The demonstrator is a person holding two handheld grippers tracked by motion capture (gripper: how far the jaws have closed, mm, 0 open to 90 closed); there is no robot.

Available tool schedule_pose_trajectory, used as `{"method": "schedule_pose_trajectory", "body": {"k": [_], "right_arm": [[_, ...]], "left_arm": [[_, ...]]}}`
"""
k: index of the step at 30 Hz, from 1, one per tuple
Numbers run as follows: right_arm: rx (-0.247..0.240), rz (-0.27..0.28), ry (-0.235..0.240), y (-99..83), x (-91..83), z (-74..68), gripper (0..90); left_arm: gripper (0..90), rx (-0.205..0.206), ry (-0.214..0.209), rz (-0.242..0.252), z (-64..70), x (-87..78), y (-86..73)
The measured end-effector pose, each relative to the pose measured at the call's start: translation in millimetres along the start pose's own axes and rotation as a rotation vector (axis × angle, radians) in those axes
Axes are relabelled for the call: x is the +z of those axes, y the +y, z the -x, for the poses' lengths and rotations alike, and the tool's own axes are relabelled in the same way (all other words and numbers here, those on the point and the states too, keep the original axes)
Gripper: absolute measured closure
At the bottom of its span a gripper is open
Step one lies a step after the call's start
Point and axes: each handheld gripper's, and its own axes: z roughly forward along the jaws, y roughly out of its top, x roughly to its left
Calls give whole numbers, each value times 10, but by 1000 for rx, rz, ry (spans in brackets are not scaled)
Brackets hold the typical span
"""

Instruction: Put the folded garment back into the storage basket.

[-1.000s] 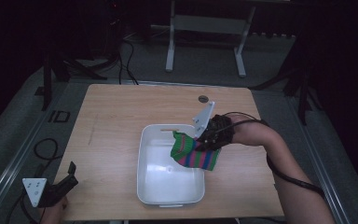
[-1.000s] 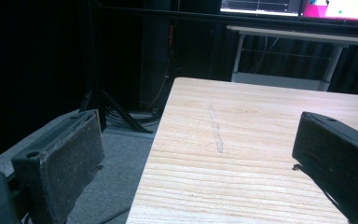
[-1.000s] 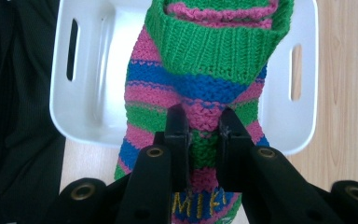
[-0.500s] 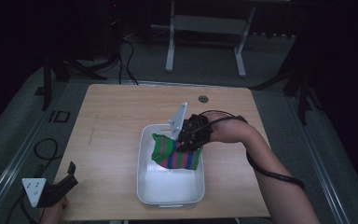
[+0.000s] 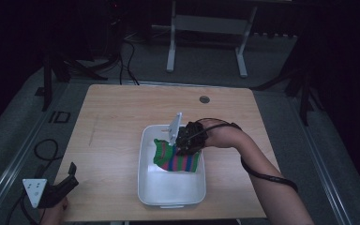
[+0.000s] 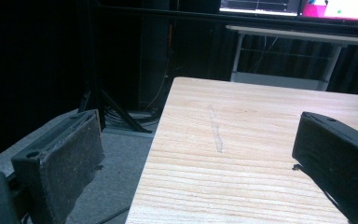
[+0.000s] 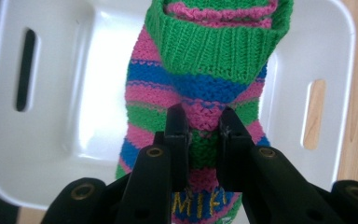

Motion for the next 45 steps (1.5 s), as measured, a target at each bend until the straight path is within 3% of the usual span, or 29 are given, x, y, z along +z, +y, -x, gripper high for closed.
{"method": "schedule_pose_trajectory", "body": {"k": [10, 15, 22, 25, 28, 30, 33, 39, 45], "right_arm": [[19, -47, 40, -92, 484, 45, 771], [11, -99, 51, -110, 717, 5, 769], [59, -104, 97, -180, 958, 8, 744], [74, -126, 112, -199, 1036, 0, 645], [88, -139, 129, -228, 1107, -13, 468], [94, -143, 120, -244, 1112, -23, 417], [113, -97, 118, -261, 1022, -6, 354], [162, -15, 132, -306, 754, 1, 242], [187, 49, 115, -358, 507, -16, 186]], "left_arm": [[22, 1, -5, 0, -1, 0, 0], [22, 2, -7, -1, -1, 1, 0], [22, 3, -8, -1, 0, 3, 1], [22, 4, -9, 0, 3, 4, 0], [22, 5, -11, 0, 2, 3, 0], [22, 5, -12, -1, 1, 3, 0], [22, 4, -13, -1, 1, 3, 0], [22, 3, -14, -1, -1, 2, 0], [22, 1, -16, -2, -2, 2, 1]]}}
